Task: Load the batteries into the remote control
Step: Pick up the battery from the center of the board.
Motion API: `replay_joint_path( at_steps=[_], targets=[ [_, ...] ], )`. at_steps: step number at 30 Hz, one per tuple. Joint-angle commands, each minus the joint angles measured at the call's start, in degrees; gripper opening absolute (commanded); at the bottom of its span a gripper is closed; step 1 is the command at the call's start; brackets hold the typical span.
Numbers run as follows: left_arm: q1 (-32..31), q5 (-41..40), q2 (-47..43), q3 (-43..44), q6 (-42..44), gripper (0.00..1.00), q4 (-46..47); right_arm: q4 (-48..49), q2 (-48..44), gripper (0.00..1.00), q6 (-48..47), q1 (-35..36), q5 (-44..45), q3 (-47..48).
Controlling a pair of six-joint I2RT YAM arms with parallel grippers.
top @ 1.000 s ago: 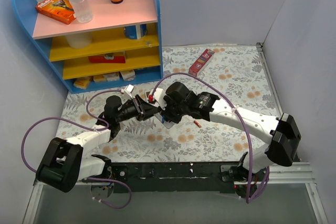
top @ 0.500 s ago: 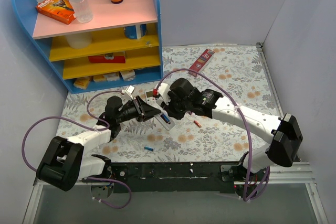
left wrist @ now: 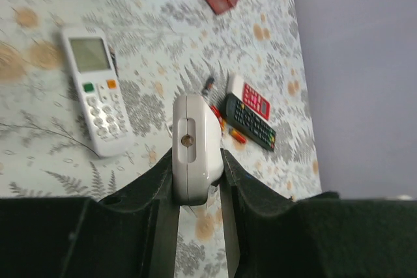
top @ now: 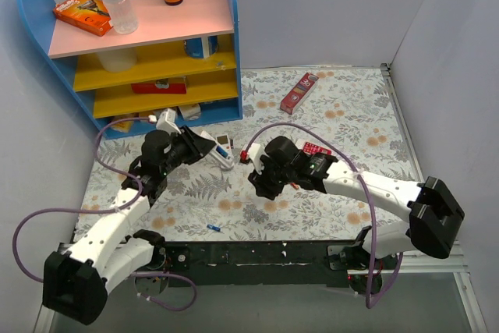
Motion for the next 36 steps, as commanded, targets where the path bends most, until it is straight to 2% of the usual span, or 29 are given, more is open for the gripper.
replay_joint_path(
  at_steps=[1,4,9,16,26,29,32,36],
  targets=[
    [0.4,-16.9,-7.9,5.4,9.6,0.0,-12.8,12.9,3.0,0.5,2.3,3.5,-5.4,-3.5],
    [0.4,-22.6,-12.4,7.4,12.8,0.0,-16.2,19.7,6.5,0.51,2.6,7.9,-5.3,-4.5],
    [0.5,-29.0,-17.9,9.1,14.7,0.0,-20.3,25.5,13.4,0.53,1.4,15.3,-2.1,-1.9],
    [0.4,-29.9,-21.0,9.9,14.4,0.0,-22.2,25.3,24.2,0.53,-0.4,21.7,10.4,4.5],
    [0.4,-28.0,-20.7,8.6,13.9,0.0,-21.5,24.5,28.5,0.49,-0.6,23.3,13.6,6.6],
    [0.4,-27.3,-20.6,8.3,13.6,0.0,-21.1,24.2,29.3,0.44,-0.6,23.4,13.6,6.8],
    [0.4,-26.5,-20.5,7.8,13.3,0.0,-20.8,23.0,29.6,0.36,-0.8,23.5,14.2,7.2],
    [0.4,-24.5,-20.2,6.9,12.6,0.0,-19.4,22.1,28.1,0.14,-0.9,23.5,16.4,6.4]
  ],
)
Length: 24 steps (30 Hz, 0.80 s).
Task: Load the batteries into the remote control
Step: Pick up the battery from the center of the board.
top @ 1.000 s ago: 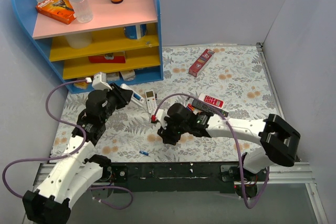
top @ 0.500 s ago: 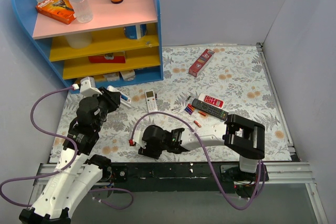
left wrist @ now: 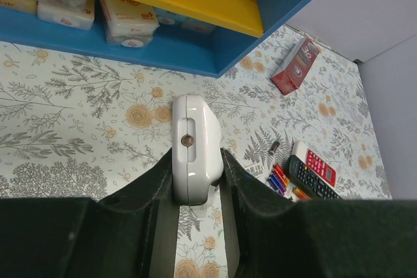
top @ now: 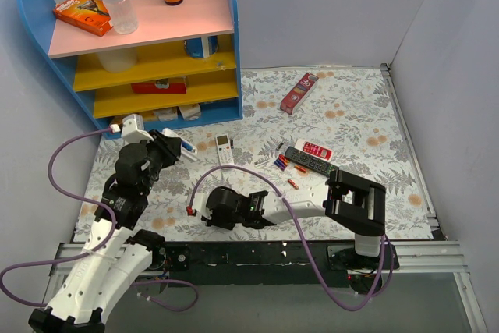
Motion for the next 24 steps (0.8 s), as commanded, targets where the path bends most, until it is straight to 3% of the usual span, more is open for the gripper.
replay_joint_path(
  at_steps=[1,3,14,24],
  targets=[
    [0.2,3.5,0.2,-1.1,-0.7,0.0,3.0,-2.3,-0.8,0.1,-0.3,0.4,3.8,0.5],
    [0.2,5.3,0.2,-2.4,-1.5,0.0,4.8,-2.9,-2.3,0.01,-0.4,0.4,4.9,0.0],
    [0.3,24.4,2.3,-14.8,-10.6,0.0,21.6,-14.8,-15.6,0.01,-0.8,-0.7,10.0,-2.2],
    [0.2,37.3,7.8,-27.5,-24.5,0.0,48.5,-25.9,-27.3,0.01,0.8,-4.3,9.4,3.9]
  ],
)
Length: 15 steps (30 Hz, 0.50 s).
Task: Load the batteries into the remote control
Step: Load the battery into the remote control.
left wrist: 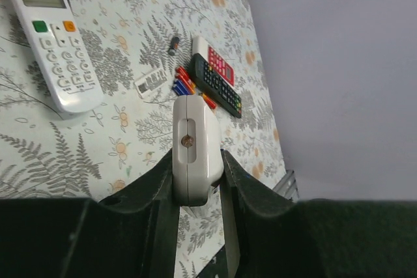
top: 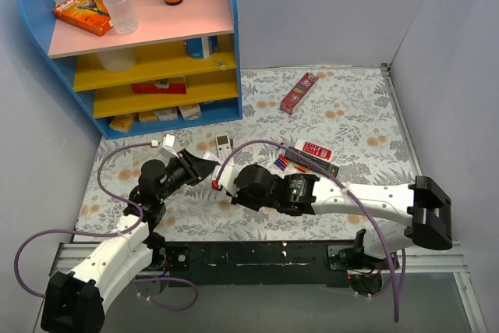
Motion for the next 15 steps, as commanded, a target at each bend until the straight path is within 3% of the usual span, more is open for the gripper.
replay_joint_path(
  at_steps=[1,6,15],
  targets=[
    [0.2,7.9,2.2,-4.0,-8.1,0.0,18.1,-6.4,-3.1,0.01,1.4,-1.9,0.1,6.1],
    [0.1,10.7,5.7,-8.8,-13.9,0.0,30.0,-10.7,-1.7,0.01,3.1,-4.0,-0.2,13.2],
    [0.1,11.3,7.9,-10.3,-16.2,0.0,34.9,-17.3,5.1,0.01,5.2,-5.7,-1.8,21.3]
  ],
)
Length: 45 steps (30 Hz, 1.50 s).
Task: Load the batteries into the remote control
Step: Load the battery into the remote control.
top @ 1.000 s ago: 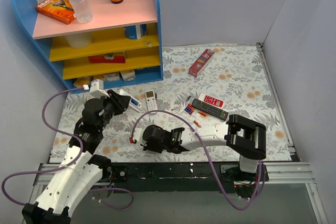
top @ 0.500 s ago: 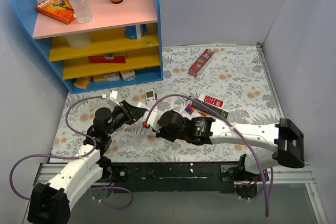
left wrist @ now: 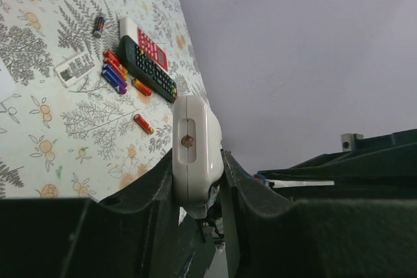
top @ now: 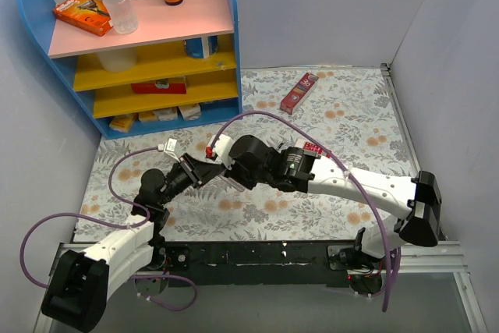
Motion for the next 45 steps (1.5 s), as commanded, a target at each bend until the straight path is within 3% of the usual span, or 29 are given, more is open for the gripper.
replay_joint_path(
  at_steps=[1,24,45],
  targets=[
    [0.1,0.8,-0.2,-1.0,-2.2,0.0,6.3,-4.2,3.2,0.01,1.9,-0.5,-1.6,4.7],
    [-1.3,-0.6,0.3,-4.6,-9.3,0.0,13.8,-7.6,9.3,0.01,2.2,-1.9,-3.8,9.6],
    [-1.4,-2.2,0.7,-5.8,-12.5,0.0,15.2,-13.9,11.7,0.19,1.7,-1.9,-5.2,14.0]
  ],
)
